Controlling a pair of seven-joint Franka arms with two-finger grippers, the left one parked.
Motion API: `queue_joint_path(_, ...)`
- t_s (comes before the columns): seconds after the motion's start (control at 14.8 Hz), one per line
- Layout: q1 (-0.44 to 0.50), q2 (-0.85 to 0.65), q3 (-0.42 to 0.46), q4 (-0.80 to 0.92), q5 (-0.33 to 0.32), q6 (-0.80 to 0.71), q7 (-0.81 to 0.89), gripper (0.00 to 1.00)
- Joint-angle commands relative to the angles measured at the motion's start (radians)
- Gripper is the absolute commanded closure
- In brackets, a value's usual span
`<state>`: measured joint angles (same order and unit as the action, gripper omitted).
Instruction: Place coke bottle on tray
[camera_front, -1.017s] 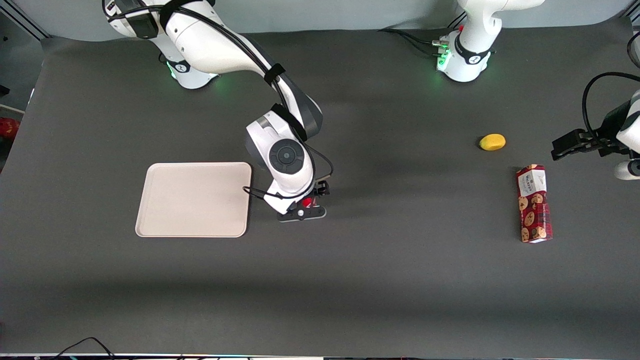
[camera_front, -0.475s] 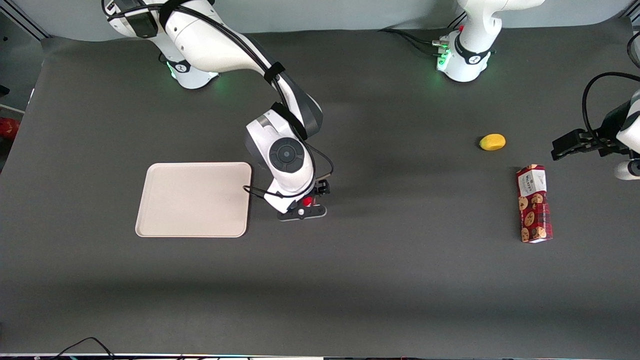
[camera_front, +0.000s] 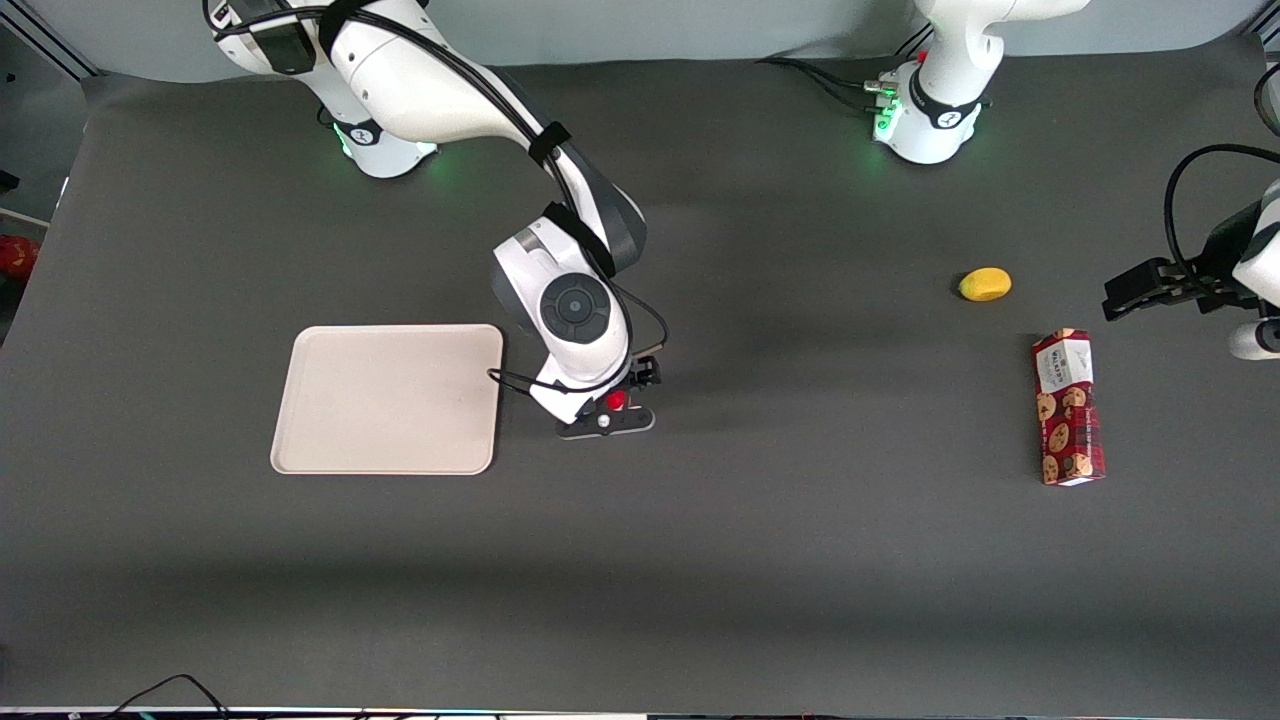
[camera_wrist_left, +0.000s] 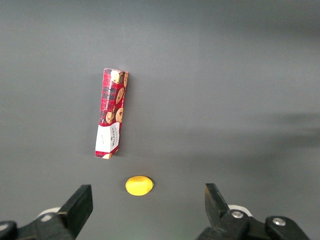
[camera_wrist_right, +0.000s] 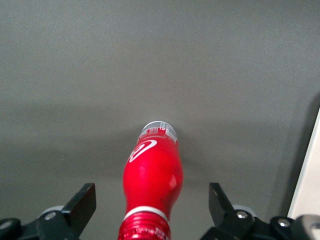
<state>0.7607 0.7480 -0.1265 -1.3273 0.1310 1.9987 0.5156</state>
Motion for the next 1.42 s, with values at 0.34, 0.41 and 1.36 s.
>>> queue_joint_path(0.34, 0.009, -0.041, -0.004, -0.041, 0.019, 0.003, -0.005, 1.00)
queue_joint_path(0.41, 0.009, -0.041, -0.002, -0.041, 0.018, 0.003, -0.011, 1.00)
queue_joint_path(1.36, -0.009, -0.191, -0.022, 0.215, 0.007, -0.420, -0.109, 1.00)
